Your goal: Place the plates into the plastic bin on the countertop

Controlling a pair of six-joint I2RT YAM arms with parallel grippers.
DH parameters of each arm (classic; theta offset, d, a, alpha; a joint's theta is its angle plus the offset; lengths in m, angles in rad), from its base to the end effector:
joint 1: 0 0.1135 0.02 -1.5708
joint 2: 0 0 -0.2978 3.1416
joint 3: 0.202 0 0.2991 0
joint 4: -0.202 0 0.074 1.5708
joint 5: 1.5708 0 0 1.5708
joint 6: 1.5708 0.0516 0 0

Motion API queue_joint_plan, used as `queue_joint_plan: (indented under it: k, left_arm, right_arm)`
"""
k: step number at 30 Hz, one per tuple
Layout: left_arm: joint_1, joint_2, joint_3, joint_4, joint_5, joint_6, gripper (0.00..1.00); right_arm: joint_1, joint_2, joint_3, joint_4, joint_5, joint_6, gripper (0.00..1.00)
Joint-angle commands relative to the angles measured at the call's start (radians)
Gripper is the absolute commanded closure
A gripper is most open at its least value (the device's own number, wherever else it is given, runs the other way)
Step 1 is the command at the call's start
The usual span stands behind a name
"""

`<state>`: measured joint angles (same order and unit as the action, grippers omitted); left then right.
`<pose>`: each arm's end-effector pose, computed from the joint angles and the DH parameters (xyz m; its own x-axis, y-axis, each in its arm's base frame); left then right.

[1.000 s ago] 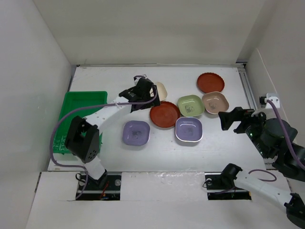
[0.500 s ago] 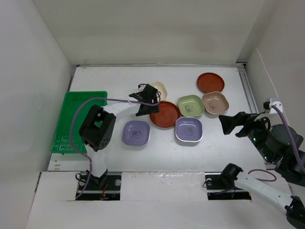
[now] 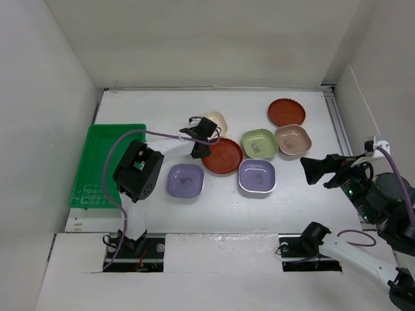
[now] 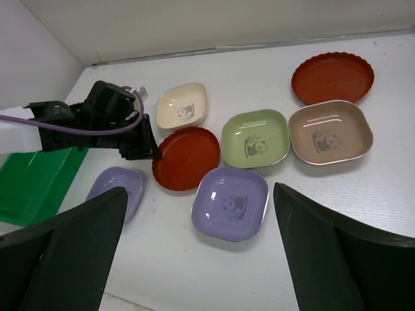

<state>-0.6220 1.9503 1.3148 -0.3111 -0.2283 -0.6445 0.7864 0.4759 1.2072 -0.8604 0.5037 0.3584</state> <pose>0.3923 -0.2669 0.1636 -0.8036 -0.1440 -0.5775 -0.0284 0.9785 -0.2043 0.0540 0.0189 0.4749 -0.1840 0.2505 -0.9505 -0.2320 0.9286 0.2897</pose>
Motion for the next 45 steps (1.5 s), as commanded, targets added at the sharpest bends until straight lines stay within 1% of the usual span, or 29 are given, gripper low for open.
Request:
queue_joint_plan:
  k: [1, 2, 5, 9, 14, 19, 21, 24, 27, 28, 30, 31, 32, 34, 35, 36, 37, 38, 39, 42, 43, 45]
  left_arm:
    - [-0.033, 0.01, -0.008, -0.062, -0.045, -0.015, 0.9]
    - [-0.033, 0.01, 0.007, -0.071, -0.045, -0.015, 0.94]
    - [-0.033, 0.001, 0.029, -0.095, -0.045, -0.015, 1.0]
    - [-0.033, -0.04, 0.055, -0.121, -0.036, -0.024, 1.0]
    - [-0.033, -0.119, 0.15, -0.216, -0.025, -0.014, 1.0]
    - [-0.033, -0.188, 0.219, -0.262, -0.013, 0.009, 1.0]
    - [-0.033, -0.2, 0.268, -0.299, -0.013, 0.019, 1.0]
    - [-0.033, -0.2, 0.34, -0.357, -0.046, 0.019, 1.0]
    - [-0.033, -0.2, 0.406, -0.405, -0.132, 0.019, 1.0]
    - [-0.019, -0.2, 0.419, -0.434, -0.19, -0.006, 1.0]
    - [0.025, -0.2, 0.428, -0.447, -0.206, -0.015, 1.0]
    - [0.056, -0.235, 0.428, -0.447, -0.218, -0.026, 1.0]
    - [0.124, -0.252, 0.413, -0.447, -0.218, -0.026, 1.0]
    - [0.206, -0.296, 0.356, -0.43, -0.227, -0.055, 1.0]
    - [0.25, -0.348, 0.33, -0.413, -0.214, -0.064, 1.0]
    - [0.339, -0.379, 0.299, -0.398, -0.188, -0.064, 1.0]
    - [0.385, -0.41, 0.264, -0.382, -0.172, -0.081, 1.0]
    - [0.427, -0.477, 0.186, -0.352, -0.155, -0.105, 1.0]
    - [0.494, -0.513, 0.143, -0.333, -0.143, -0.115, 1.0]
    - [0.593, -0.623, -0.018, -0.284, -0.112, -0.148, 1.0]
    - [0.67, -0.642, -0.055, -0.269, -0.112, -0.149, 1.0]
    - [0.747, -0.665, -0.15, -0.237, -0.103, -0.149, 1.0]
  right_arm:
    - [-0.004, 0.001, 0.008, 0.041, -0.016, 0.005, 0.0]
    - [-0.004, 0.001, 0.008, 0.041, -0.016, 0.005, 0.0]
    - [-0.004, 0.001, -0.001, 0.05, -0.016, 0.005, 0.0]
    - [-0.004, 0.01, -0.001, 0.05, -0.016, 0.005, 0.0]
    - [-0.004, 0.01, 0.008, 0.05, -0.016, 0.005, 0.0]
    - [-0.004, 0.01, 0.017, 0.05, -0.016, 0.005, 0.0]
    - [-0.004, 0.021, 0.017, 0.05, -0.016, 0.005, 0.0]
    - [-0.004, 0.021, 0.026, 0.05, -0.025, 0.005, 0.0]
    - [-0.004, 0.03, 0.035, 0.06, -0.025, -0.004, 0.0]
    - [-0.004, 0.03, 0.035, 0.06, -0.036, -0.004, 0.0]
    - [-0.004, 0.03, 0.035, 0.069, -0.036, -0.004, 0.0]
    - [-0.004, 0.039, 0.035, 0.069, -0.045, -0.015, 0.0]
    - [-0.004, 0.04, 0.035, 0.078, -0.045, -0.015, 0.0]
    - [-0.004, 0.049, 0.035, 0.078, -0.065, -0.015, 0.0]
    - [-0.004, 0.049, 0.035, 0.089, -0.065, -0.024, 0.0]
    - [0.005, 0.049, 0.035, 0.089, -0.076, -0.024, 0.0]
    - [0.005, 0.049, 0.025, 0.098, -0.086, -0.024, 0.0]
    - [0.005, 0.058, 0.015, 0.109, -0.086, -0.024, 0.0]
    - [0.005, 0.058, 0.015, 0.109, -0.096, -0.035, 0.0]
    - [0.005, 0.058, 0.005, 0.127, -0.114, -0.035, 0.0]
    - [0.005, 0.069, 0.005, 0.136, -0.114, -0.045, 0.0]
    - [0.005, 0.069, -0.005, 0.147, -0.142, -0.045, 0.0]
